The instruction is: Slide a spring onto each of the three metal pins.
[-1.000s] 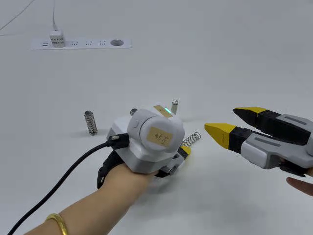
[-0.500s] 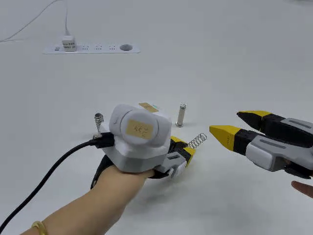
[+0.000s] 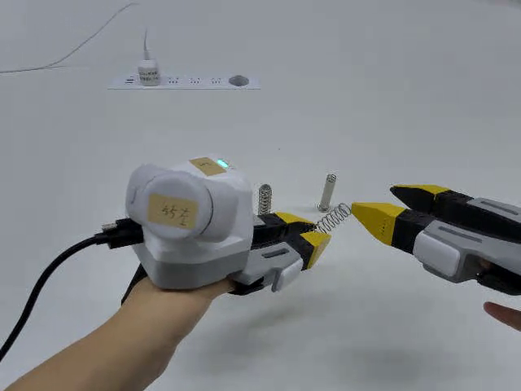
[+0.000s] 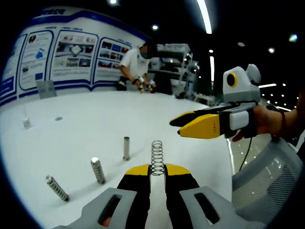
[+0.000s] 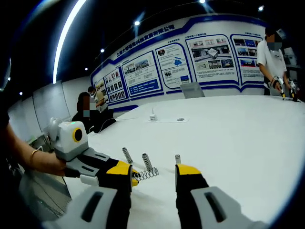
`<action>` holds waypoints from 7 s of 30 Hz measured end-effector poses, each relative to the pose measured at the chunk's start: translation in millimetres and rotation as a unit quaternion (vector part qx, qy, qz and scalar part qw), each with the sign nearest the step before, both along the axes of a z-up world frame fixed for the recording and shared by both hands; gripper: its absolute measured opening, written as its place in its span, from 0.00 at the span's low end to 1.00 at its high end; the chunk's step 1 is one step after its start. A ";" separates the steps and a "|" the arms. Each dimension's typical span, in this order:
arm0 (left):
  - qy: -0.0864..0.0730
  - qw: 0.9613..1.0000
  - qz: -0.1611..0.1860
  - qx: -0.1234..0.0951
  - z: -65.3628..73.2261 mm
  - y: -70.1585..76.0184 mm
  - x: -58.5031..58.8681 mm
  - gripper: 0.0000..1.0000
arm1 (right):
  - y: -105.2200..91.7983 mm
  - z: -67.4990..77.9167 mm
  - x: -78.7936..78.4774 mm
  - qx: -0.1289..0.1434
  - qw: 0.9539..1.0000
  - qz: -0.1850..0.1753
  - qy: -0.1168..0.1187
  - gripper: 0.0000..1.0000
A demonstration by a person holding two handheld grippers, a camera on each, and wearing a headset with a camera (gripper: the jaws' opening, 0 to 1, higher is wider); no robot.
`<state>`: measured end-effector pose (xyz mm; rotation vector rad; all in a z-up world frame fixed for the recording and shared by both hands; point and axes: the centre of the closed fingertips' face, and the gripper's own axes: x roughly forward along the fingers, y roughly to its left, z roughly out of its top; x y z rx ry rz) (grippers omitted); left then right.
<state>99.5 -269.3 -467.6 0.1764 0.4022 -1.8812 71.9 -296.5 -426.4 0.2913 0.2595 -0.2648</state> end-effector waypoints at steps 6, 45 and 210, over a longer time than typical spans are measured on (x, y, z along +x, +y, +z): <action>0.007 0.999 0.004 -0.038 17.9 5.9 0.9 0.10 | 9.3 1.0 10.5 0.005 1.000 0.013 -0.004 0.36; 0.013 0.996 0.004 -0.084 46.1 31.8 4.8 0.10 | 39.3 17.8 40.1 0.236 0.963 0.031 -0.125 0.15; -0.096 0.973 0.200 0.065 5.4 75.1 110.1 0.64 | -22.2 -18.7 40.5 -0.043 0.995 0.035 0.085 0.57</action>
